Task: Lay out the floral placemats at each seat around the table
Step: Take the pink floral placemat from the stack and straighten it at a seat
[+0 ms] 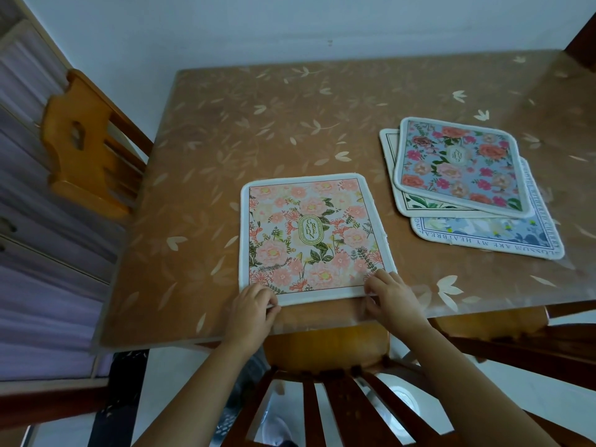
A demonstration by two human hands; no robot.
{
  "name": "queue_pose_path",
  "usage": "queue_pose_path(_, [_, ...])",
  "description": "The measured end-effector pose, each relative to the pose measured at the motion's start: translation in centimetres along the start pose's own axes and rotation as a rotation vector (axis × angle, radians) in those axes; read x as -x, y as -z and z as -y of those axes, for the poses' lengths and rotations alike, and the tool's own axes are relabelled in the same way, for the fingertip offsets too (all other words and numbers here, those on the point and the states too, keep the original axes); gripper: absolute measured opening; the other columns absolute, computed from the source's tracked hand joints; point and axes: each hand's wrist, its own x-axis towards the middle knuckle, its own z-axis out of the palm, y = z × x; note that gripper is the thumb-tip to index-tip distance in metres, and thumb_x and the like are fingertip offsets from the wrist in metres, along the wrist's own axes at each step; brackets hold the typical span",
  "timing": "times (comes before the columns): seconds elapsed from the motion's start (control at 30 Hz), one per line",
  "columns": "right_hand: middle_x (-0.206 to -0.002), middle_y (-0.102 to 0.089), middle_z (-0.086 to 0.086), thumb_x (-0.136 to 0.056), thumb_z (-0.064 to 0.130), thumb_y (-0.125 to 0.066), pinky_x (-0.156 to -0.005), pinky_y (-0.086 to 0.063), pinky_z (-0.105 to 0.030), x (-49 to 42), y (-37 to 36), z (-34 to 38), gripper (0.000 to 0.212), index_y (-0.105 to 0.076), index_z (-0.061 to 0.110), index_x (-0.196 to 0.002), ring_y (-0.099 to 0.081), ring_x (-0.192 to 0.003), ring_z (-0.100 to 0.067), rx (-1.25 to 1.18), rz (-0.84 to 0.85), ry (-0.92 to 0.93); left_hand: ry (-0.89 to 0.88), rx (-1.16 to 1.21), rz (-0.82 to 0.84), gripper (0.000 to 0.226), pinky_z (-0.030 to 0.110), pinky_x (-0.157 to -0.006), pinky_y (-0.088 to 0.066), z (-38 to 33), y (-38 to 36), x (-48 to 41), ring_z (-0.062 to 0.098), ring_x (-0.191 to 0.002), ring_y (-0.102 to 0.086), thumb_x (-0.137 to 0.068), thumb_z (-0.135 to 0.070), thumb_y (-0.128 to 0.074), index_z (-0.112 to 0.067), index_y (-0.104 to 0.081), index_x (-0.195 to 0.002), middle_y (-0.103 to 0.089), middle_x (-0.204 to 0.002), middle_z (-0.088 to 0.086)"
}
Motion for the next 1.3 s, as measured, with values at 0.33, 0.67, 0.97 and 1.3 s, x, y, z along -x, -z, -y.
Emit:
queue_pose_path(0.33, [-0.091,-0.06,-0.012,-0.081,0.006,-0.062,-0.065,-0.048,-0.043,0.7,-0.7,0.0,0.004,-0.058,0.004,-0.082,-0.05,-0.081,-0.03,-0.113,-0.126,-0.019,0.041,-0.005,-0.015,0.011,0.028,-0.067,-0.039,-0.2,-0.2,0.1,0.023,-0.084,-0.053,-0.078,-0.011,-0.07,-0.008,-0.059,-0.077,-0.059,-0.085,0.007])
queue_pose_path(0.67, [-0.089,-0.059,-0.013,-0.082,0.005,-0.06,-0.065,-0.048,-0.046,0.8,-0.9,0.1,0.004,-0.058,0.004,-0.08,-0.049,-0.079,-0.031,-0.089,-0.135,-0.023,0.079,-0.029,-0.013,0.01,0.029,-0.071,-0.037,-0.4,-0.5,-0.1,0.023,-0.086,-0.05,-0.081,-0.013,-0.066,-0.009,-0.059,-0.076,-0.059,-0.086,0.007])
queue_pose_path(0.97, [-0.093,-0.058,-0.012,-0.084,0.008,-0.057,-0.069,-0.046,-0.043,0.8,-1.0,0.3,0.003,-0.056,0.005,-0.083,-0.048,-0.084,-0.029,-0.06,-0.114,-0.036,0.083,-0.047,0.002,0.012,0.028,-0.072,-0.037,-0.3,-0.6,0.0,0.021,-0.086,-0.049,-0.081,-0.018,-0.066,-0.01,-0.059,-0.078,-0.058,-0.086,0.005])
queue_pose_path(1.3, [-0.111,-0.052,-0.001,-0.086,0.026,-0.052,-0.086,-0.041,-0.037,1.2,-0.3,0.1,0.02,-0.051,0.017,-0.104,-0.044,-0.103,-0.022,0.042,0.003,-0.034,0.074,-0.172,0.098,0.027,0.029,-0.085,-0.038,-1.1,0.0,0.1,0.018,-0.103,-0.045,-0.085,-0.036,-0.058,-0.016,-0.054,-0.103,-0.053,-0.107,0.0])
